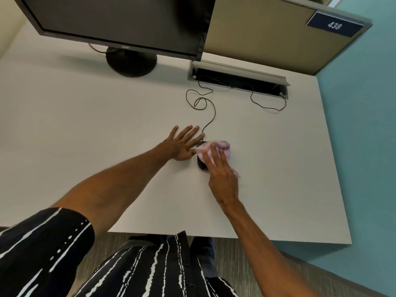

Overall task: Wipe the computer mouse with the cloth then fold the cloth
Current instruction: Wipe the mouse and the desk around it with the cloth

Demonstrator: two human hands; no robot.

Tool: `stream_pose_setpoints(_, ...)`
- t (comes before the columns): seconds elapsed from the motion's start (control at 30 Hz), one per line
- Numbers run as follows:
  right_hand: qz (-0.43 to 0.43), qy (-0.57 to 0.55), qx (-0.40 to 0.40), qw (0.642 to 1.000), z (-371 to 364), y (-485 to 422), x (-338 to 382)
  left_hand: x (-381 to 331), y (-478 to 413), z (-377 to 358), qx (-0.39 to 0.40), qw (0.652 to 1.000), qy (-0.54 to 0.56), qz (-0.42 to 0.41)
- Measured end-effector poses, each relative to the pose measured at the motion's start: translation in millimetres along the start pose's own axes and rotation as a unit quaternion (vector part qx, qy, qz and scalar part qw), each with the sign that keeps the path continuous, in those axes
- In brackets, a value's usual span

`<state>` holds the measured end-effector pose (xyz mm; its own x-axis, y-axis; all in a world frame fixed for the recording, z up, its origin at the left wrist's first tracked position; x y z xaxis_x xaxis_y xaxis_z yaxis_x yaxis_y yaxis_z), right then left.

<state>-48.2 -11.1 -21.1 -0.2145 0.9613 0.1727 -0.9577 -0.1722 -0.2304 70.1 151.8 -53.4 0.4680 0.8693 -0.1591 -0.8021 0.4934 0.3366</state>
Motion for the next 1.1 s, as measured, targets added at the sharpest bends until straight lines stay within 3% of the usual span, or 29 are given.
stream_pose_setpoints(0.33, 0.068, 0.03, 0.08, 0.994, -16.2, 65.2, 0.4, 0.2, -1.2, 3.0, 0.002, 1.0, -0.003, 0.007)
stream_pose_setpoints(0.63, -0.046, -0.009, -0.035, 0.998, 8.4, 34.4, -12.1, 0.6, -2.3, 0.1, 0.004, 1.0, 0.006, 0.002)
stream_pose_setpoints(0.8, -0.012, 0.026, 0.007, 1.0, -4.8, 7.9, 6.0, -0.7, -2.2, -1.1, 0.005, 1.0, 0.006, 0.003)
stream_pose_setpoints(1.0, 0.038, 0.049, 0.078, 0.995, -14.3, 67.5, 2.7, 0.6, -3.2, -1.2, -0.003, 1.0, 0.0, 0.003)
stream_pose_setpoints(1.1, 0.047, 0.018, 0.068, 0.996, -6.9, 89.5, -7.0, 1.3, -5.5, -4.0, 0.001, 1.0, 0.004, -0.001)
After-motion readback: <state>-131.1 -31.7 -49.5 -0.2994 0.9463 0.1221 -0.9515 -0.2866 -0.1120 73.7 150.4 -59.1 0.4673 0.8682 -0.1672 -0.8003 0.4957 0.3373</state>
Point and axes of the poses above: each hand's wrist, its own y-axis away from the middle knuckle, its own z-axis out of the back of the hand, x = y × z, the point moved 4 cm from there along -y, towards the middle knuckle, and after that the axes turned 15 degrees about -x, right-handed, at the moved point
